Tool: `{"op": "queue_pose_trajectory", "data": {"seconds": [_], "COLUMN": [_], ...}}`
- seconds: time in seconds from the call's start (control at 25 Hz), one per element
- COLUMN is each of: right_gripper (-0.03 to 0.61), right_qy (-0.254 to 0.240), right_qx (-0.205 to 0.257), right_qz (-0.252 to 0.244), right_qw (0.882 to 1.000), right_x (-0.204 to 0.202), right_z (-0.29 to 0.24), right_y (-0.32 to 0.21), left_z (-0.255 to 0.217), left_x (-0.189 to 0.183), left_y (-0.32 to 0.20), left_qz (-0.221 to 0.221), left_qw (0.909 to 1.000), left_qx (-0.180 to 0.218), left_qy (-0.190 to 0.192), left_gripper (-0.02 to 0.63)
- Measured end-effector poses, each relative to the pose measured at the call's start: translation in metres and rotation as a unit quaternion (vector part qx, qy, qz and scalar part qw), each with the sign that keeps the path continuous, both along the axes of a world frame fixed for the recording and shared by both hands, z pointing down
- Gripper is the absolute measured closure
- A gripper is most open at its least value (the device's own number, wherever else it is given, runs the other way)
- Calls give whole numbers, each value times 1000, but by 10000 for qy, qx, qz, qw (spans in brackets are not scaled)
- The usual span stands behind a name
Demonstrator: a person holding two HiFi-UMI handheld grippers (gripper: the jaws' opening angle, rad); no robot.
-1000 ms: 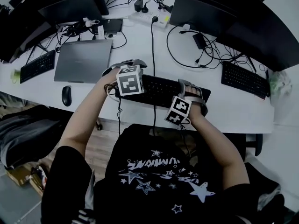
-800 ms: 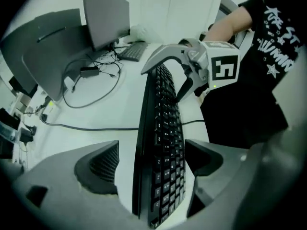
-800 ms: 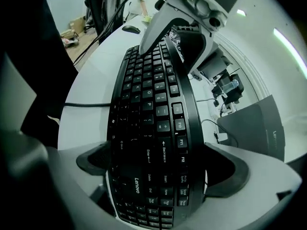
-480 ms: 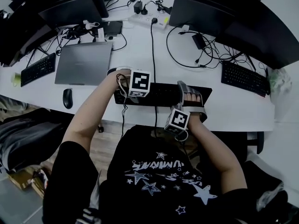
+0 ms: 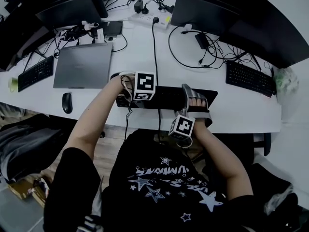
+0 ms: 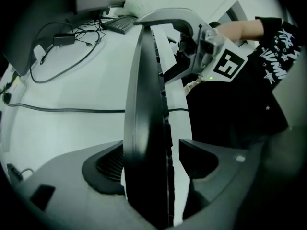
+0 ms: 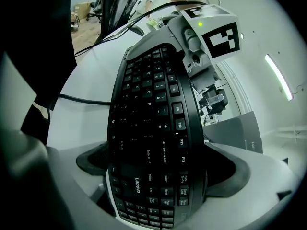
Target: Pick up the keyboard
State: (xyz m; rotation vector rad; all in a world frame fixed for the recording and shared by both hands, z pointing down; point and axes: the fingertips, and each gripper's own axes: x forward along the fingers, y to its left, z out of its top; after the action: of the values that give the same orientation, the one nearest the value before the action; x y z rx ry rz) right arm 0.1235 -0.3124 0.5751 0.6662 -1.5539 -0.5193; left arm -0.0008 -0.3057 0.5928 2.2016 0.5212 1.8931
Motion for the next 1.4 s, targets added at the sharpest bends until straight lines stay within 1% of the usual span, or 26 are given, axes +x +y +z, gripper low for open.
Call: {"op": "queue_pose_trajectory", "data": {"seconds": [0.04,0.12,0.24,0.36,0.44,0.48,0.52,0.6,0.76,0.96,1.24,1.4], "right_gripper": [3,3,3,3,3,3,3,3,3,3,3,3], "right_qy": [8,-12,-23,40,96,118,128,99,6,61,74,195], "right_qx": [73,130,231,427,592,686,783,940,1105,1616,1919,2210], "right_qz": [-14,-24,-49,-73,-70,-65,-66,-92,-189,-481,-853,-1060], "right_qw": [10000,9999,9997,9991,9982,9976,9968,9955,9937,9857,9777,9693], "right_x": [0,1,1,1,2,2,3,2,-3,-6,-2,2], "right_z": [-1,-2,-3,-6,-8,-9,-10,-13,-19,-43,-68,-84], "right_y": [0,1,2,3,3,4,5,8,15,25,51,71], "left_z": [-2,-6,-7,-11,-14,-17,-19,-22,-30,-47,-68,-78], "left_x": [3,7,7,5,4,5,5,6,1,0,6,12], "left_y": [-1,-3,-1,8,14,17,20,24,34,45,71,90], "left_qz": [-15,-19,67,146,163,197,223,212,99,-116,-461,-703], "left_qw": [9999,9995,9993,9992,9991,9989,9987,9981,9974,9934,9901,9881], "left_qx": [72,245,325,307,325,354,401,520,690,1108,1286,1298], "left_qy": [85,209,192,191,196,218,240,250,187,284,328,423], "left_gripper": [277,350,364,423,443,467,513,516,518,520,525,528]}}
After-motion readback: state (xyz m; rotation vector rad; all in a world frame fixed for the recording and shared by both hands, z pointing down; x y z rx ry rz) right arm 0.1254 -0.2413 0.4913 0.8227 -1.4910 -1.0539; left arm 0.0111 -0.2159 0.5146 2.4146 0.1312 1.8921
